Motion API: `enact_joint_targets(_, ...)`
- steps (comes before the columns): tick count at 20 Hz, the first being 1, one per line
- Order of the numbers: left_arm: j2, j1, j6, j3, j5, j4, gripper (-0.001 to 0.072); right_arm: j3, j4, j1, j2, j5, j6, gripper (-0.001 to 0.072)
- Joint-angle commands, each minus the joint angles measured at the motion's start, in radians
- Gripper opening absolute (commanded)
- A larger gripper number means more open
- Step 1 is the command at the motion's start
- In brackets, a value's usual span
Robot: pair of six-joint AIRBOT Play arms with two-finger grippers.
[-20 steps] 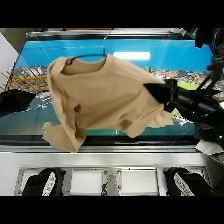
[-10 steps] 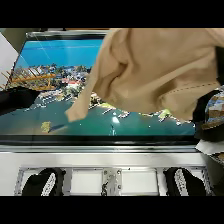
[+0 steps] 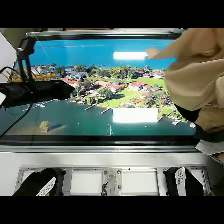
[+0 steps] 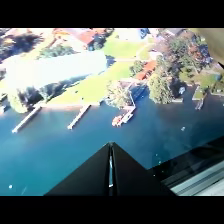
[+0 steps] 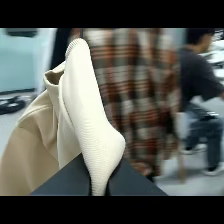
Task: Fold the clothes and pants, and hang the long-sleeved shirts on hangers.
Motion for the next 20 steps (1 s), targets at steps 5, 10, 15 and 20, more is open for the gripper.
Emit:
enact_joint_targets(5, -0.063, -0.041, 0.003, 0.001, 0.036, 0.004, 0.0017, 0.278, -0.393, -0.188, -0.125, -0.075, 0.296, 0.0013)
enact_joint_targets(10, -0.063, -0.041, 0.003, 0.001, 0.035, 0.001, 0.0018, 0.382, -0.393, -0.246, -0.166, -0.072, 0.338, 0.0013)
enact_joint_targets(15, -0.059, -0.042, 0.003, 0.000, 0.035, 0.000, 0.0017, 0.396, -0.401, -0.245, -0.165, -0.083, 0.338, 0.0013)
enact_joint_targets(20, -0.059, -0.041, 0.003, 0.000, 0.035, 0.001, 0.0018, 0.397, -0.407, -0.245, -0.157, -0.094, 0.338, 0.0013)
